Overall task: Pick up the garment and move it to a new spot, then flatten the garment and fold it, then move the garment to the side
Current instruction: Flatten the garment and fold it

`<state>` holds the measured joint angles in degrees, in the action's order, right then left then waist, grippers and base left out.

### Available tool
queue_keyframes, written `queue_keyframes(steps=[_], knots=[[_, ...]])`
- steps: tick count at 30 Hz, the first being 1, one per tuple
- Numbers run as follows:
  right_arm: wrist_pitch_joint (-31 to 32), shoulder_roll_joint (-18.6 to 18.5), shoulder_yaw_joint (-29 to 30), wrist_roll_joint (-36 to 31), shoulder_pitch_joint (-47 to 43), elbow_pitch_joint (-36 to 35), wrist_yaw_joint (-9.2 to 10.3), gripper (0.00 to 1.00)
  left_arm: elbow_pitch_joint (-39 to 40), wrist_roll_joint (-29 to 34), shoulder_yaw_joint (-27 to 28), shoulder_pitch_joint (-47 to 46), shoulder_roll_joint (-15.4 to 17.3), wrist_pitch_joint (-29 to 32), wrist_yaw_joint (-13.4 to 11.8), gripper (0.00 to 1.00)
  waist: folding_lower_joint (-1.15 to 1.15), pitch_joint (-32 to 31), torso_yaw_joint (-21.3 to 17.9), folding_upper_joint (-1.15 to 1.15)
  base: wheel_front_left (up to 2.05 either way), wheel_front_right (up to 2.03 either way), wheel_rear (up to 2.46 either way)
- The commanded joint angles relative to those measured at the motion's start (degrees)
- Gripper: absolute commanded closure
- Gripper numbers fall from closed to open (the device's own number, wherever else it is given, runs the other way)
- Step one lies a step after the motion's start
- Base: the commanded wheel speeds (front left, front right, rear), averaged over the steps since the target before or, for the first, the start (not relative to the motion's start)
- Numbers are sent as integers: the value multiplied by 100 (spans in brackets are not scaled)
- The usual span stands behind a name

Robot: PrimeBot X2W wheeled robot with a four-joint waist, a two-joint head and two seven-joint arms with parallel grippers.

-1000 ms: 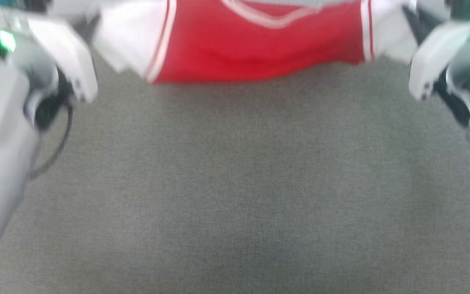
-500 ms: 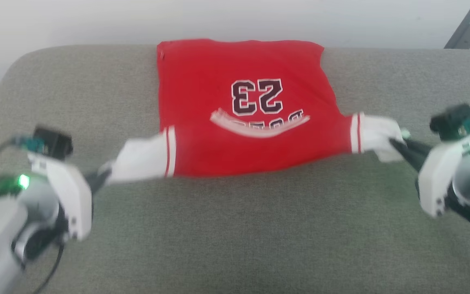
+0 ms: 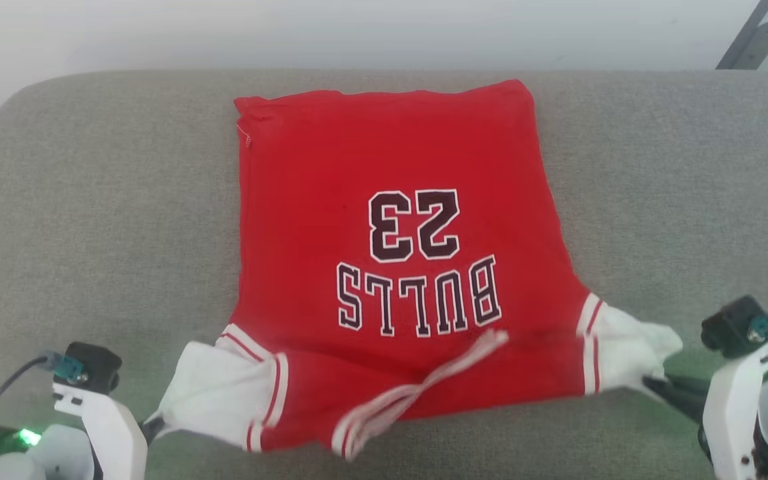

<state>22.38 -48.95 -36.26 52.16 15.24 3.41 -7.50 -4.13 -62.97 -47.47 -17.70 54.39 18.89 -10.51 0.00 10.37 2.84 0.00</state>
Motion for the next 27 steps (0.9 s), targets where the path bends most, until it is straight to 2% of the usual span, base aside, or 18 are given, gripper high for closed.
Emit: queue_keyframes(steps=[1,4,5,6,7,13,19,23,27], knots=[[77,-3,60,56,-124,-54,1,100,-17,3,-3,86,2,-10,-56,100,0,7,-9,0,0,0,0],[238,86,273,107,-350,-67,1,100,-10,20,-25,143,-72,-65,-111,100,0,4,-29,0,0,0,0],[270,145,344,117,-419,-60,1,70,-32,-16,-14,152,-111,-91,-140,100,0,-1,-37,0,0,0,0],[303,197,427,102,-488,-40,1,13,-36,-4,-18,153,-136,-113,-132,100,0,-6,-40,0,0,0,0],[358,235,500,57,-539,-29,1,0,-27,4,-9,141,-177,-161,-130,100,0,-11,-42,0,0,0,0],[537,440,1069,-100,-781,-349,0,0,-37,6,35,106,-320,-302,-219,100,0,-44,-53,0,0,0,0],[616,784,1979,-595,-851,-923,0,0,19,-41,82,119,-395,-369,-307,100,0,-29,-53,0,0,0,0],[702,1166,2457,-1174,-458,-1073,0,0,98,32,89,-2,-459,-416,-299,100,0,71,0,0,0,0,0],[722,1605,2601,-1627,287,-815,1,0,135,126,71,-159,-567,-407,-290,100,0,234,118,0,0,0,0]])
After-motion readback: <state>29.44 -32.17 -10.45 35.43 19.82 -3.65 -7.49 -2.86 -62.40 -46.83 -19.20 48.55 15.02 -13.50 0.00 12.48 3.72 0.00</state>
